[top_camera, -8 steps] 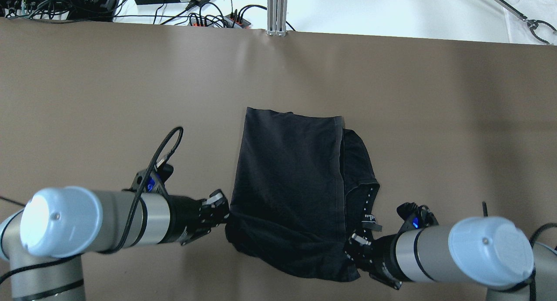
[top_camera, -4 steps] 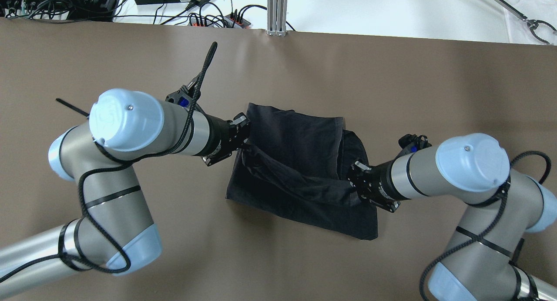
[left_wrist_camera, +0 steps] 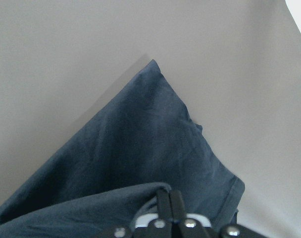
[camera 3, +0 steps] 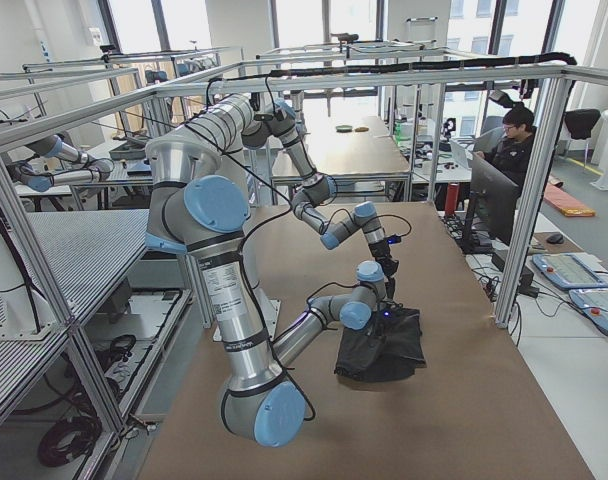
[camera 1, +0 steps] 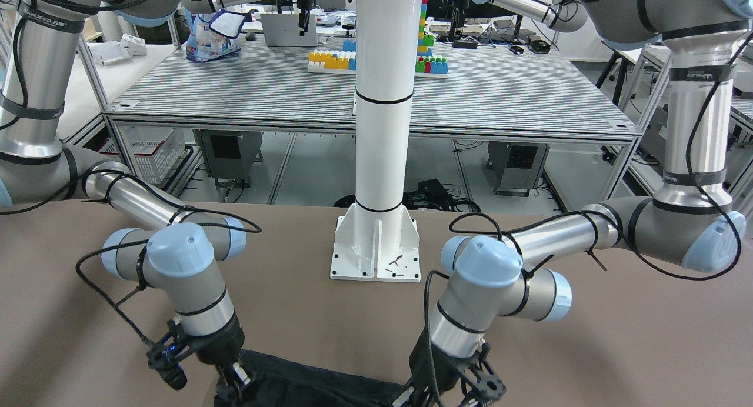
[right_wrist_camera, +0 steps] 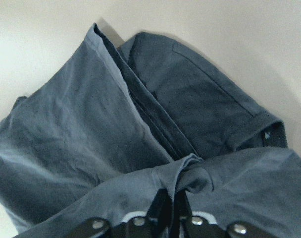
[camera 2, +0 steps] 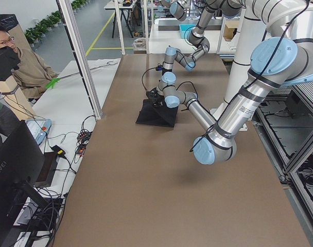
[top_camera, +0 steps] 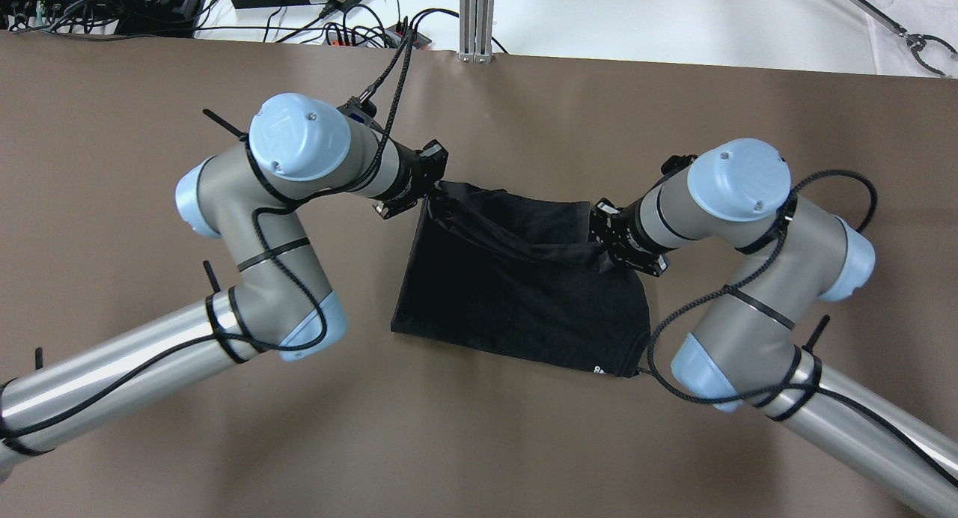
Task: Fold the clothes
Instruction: 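Grasp the near end with both grippers and fold it toward the collar, then release the shirt and raise both grippers away from it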
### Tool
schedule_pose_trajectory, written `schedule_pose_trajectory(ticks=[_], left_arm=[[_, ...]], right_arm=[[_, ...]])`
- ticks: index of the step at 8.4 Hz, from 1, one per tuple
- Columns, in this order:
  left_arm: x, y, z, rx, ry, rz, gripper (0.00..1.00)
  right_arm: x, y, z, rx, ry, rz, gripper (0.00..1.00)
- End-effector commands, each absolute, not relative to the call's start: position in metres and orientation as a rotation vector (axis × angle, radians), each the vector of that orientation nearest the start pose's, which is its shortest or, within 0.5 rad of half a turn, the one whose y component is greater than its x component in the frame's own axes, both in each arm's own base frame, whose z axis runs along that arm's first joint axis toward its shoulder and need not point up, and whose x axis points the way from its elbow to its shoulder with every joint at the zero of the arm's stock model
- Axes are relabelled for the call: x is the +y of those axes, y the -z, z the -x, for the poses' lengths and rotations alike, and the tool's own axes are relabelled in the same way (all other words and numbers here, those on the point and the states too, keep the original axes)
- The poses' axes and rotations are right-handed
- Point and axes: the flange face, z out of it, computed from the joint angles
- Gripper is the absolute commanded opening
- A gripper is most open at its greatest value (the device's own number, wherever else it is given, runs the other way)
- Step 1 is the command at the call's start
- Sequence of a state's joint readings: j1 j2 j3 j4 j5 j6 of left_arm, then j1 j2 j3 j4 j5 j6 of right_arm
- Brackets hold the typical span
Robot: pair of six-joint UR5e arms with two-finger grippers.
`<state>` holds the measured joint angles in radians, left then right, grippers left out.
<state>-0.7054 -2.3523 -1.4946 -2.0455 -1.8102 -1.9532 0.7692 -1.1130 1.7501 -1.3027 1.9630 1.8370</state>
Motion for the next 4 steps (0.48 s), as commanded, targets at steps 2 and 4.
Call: schedule_pose_trajectory(ticks=[2, 4], left_arm=[[-0.663, -0.223, -0.514, 1.181, 0.746, -0.135, 1.00], [-0.668, -0.219, -0.511, 1.176, 0.758, -0.184, 1.00]], right_arm=[[-0.623, -0.327, 0.415, -0.974, -0.659, -0.014, 0.95], [-0.634, -0.327, 0.404, -0.975, -0.628, -0.055, 0.95]])
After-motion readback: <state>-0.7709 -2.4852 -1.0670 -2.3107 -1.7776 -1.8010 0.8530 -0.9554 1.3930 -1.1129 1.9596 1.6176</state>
